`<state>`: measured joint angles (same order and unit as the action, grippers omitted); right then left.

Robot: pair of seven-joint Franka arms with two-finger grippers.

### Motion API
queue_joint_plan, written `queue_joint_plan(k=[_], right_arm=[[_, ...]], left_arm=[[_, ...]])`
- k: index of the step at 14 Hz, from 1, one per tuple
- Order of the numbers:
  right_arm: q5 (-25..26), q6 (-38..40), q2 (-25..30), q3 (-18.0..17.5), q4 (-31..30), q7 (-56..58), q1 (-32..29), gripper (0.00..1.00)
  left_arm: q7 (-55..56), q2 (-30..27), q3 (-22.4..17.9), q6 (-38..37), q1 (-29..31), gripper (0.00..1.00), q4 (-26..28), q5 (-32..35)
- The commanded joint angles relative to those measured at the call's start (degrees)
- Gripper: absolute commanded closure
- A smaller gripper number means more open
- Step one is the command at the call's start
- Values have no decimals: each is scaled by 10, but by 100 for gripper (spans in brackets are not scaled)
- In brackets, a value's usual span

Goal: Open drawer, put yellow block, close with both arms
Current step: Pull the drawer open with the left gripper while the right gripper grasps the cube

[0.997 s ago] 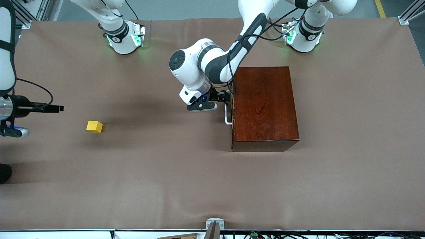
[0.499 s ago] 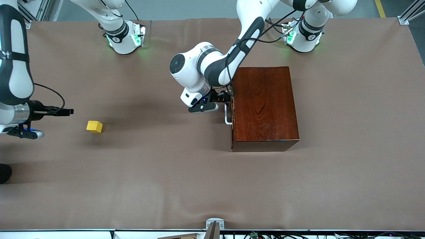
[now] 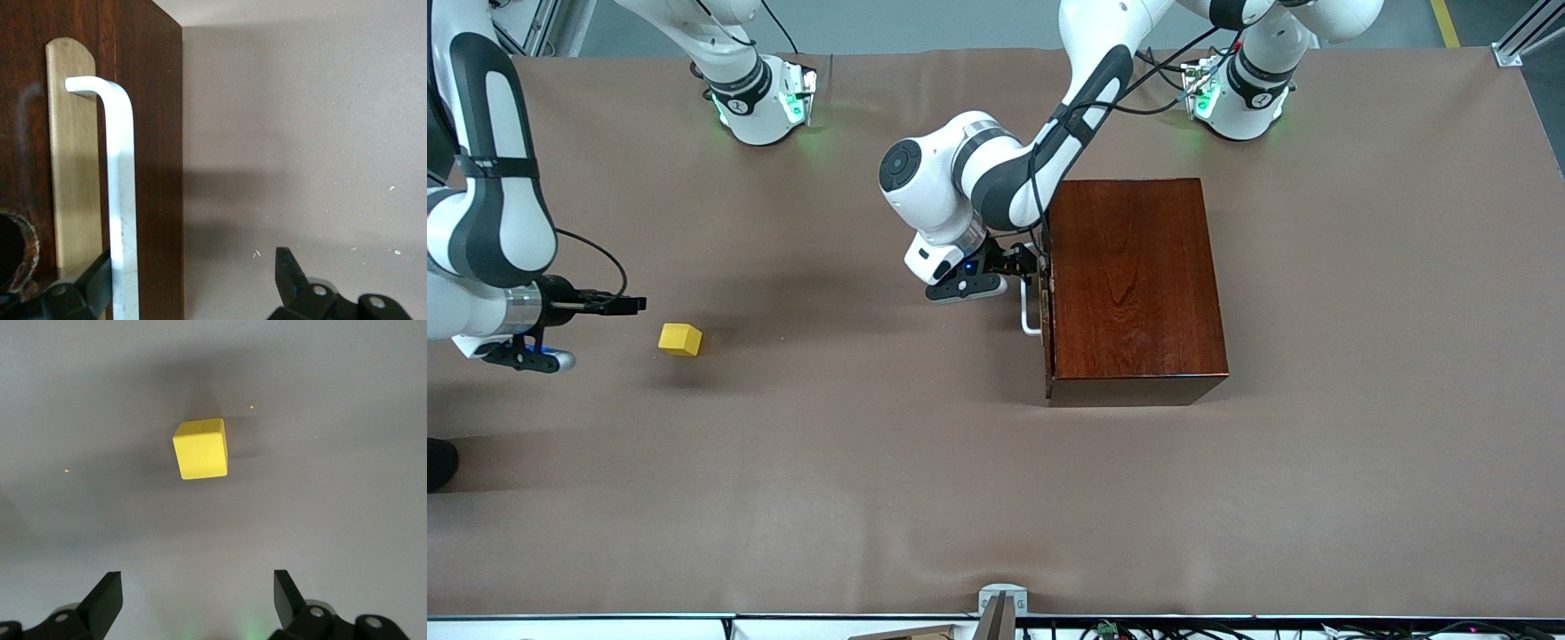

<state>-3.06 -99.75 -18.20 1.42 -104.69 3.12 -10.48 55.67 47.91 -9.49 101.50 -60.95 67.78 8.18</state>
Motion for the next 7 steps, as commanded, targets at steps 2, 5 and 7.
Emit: queue_joint_plan(k=[2,5,7], right_arm=[[-3,-65,16,-6,-57,-2,8,0],[-2,-145,16,-6,-102,0,19,0],[-1,-160,15,-5,-107,0,20,0]], left_arm=[[24,15,19,62,-4,0,-19,-4],[40,11,32,66,-4,0,-19,-4],[46,14,33,78,-4,0,-20,-4]])
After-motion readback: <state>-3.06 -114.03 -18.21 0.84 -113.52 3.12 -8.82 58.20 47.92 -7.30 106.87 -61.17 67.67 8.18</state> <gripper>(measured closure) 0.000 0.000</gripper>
